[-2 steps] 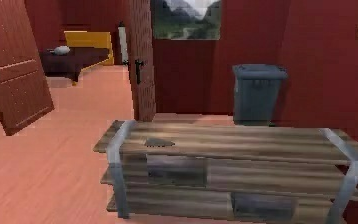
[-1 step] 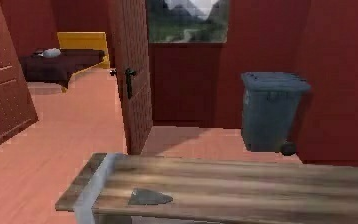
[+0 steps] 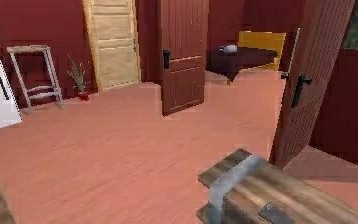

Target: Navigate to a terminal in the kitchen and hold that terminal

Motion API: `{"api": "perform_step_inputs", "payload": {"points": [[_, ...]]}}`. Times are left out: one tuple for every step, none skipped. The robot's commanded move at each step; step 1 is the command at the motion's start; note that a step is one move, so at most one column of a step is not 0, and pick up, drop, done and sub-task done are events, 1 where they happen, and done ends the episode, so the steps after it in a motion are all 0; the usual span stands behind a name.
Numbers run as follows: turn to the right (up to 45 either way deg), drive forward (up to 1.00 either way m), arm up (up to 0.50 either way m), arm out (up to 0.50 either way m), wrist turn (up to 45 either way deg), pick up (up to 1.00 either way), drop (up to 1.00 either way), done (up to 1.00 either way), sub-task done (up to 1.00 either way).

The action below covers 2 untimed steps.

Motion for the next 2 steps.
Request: {"api": "perform_step_inputs", "payload": {"points": [[-45.0, 0.0, 0.0, 0.0, 0.0, 0.0, 0.0, 0.0, 0.0], [0.0, 0.0, 0.5, 0.0, 0.0, 0.0, 0.0, 0.0, 0.0]]}}
